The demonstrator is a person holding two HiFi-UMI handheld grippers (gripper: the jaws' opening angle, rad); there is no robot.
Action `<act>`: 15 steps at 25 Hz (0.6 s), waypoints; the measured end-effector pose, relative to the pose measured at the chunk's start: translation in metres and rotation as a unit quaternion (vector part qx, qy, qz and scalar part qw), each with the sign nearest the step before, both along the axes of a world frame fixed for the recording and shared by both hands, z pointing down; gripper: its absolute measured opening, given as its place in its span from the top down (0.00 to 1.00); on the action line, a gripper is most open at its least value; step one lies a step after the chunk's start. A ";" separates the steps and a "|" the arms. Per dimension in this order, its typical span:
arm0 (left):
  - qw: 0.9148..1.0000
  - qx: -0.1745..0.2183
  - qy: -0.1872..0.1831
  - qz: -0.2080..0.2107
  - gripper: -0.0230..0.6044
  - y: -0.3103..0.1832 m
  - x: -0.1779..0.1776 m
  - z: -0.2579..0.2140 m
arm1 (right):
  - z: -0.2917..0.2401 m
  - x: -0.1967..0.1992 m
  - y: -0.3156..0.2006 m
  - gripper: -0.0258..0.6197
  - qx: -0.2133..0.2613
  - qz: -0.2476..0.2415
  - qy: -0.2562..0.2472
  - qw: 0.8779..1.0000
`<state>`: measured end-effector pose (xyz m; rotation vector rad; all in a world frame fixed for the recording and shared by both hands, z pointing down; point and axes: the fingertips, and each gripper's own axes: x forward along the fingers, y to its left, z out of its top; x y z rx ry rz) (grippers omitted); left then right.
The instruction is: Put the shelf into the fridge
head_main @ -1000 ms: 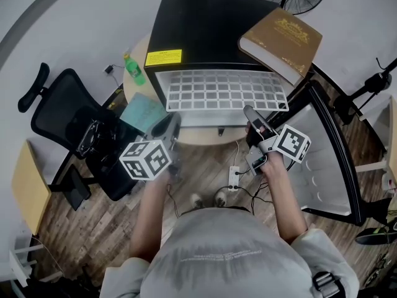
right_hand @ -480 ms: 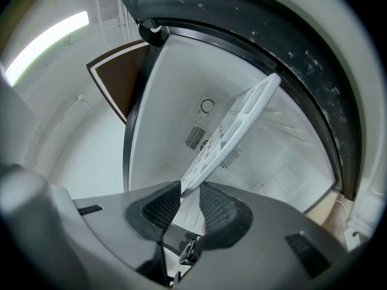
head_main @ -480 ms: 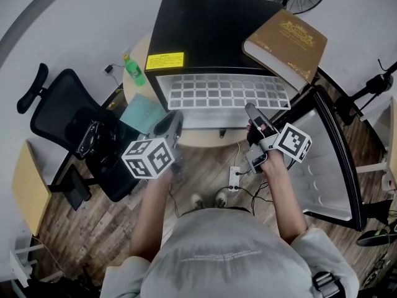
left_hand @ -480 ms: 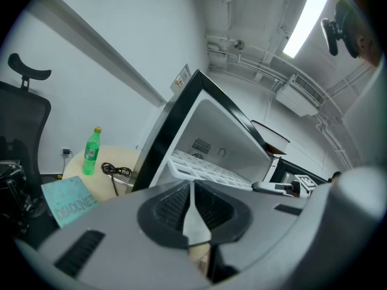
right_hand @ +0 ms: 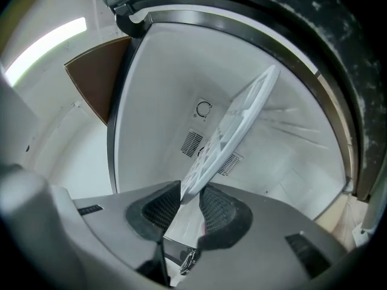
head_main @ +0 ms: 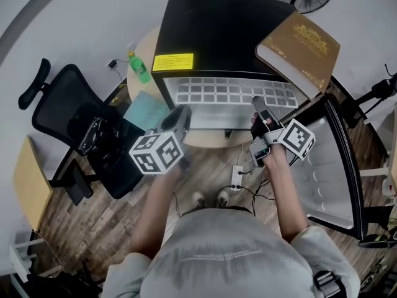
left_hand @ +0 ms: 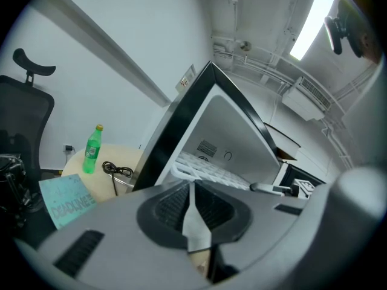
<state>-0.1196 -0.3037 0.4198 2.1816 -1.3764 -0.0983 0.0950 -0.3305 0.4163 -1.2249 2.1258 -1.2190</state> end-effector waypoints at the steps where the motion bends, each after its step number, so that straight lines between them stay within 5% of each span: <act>1: 1.000 -0.001 0.003 -0.003 0.91 -0.002 0.000 0.000 | 0.000 0.000 -0.002 0.79 -0.001 0.001 0.003 1.000; 15: 0.995 -0.018 0.047 -0.081 0.91 -0.027 0.002 0.000 | 0.001 0.000 -0.028 0.79 0.002 0.009 -0.003 1.000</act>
